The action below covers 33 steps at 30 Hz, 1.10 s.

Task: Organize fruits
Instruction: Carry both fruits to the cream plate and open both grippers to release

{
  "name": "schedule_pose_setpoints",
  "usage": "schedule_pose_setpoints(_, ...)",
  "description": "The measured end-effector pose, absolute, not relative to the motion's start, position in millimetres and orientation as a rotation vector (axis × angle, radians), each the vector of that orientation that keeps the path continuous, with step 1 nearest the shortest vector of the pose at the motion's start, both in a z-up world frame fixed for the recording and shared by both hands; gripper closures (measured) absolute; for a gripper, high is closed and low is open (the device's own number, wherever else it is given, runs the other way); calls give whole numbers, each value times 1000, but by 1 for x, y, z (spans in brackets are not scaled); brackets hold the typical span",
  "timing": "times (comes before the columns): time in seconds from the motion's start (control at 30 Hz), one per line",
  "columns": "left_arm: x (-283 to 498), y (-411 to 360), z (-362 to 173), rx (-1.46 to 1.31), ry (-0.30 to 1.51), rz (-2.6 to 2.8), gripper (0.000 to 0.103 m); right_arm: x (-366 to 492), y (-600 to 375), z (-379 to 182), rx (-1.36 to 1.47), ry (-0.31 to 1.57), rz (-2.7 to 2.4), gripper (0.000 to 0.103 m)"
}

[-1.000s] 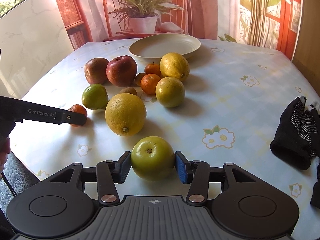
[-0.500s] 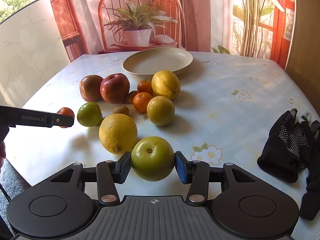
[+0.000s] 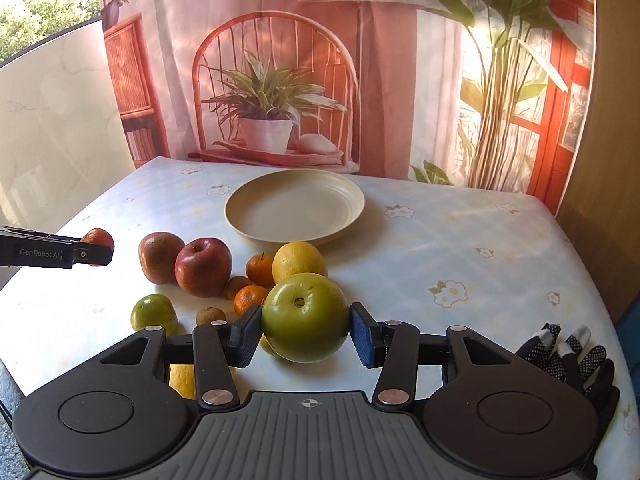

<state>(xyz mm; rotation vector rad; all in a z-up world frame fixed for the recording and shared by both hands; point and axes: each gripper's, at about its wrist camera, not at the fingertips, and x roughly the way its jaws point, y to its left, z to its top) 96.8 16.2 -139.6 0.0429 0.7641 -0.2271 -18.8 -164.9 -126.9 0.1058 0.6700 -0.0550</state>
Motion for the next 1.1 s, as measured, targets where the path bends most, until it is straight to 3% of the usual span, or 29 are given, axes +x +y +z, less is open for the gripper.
schedule_pose_setpoints(0.43,135,1,-116,35,722,-272,62,38,-197,-106,86,611,-31,59)
schedule_pose_setpoints(1.1,244,-45,-148,99,793,-316,62,168,-219,-146,52,678,92,59)
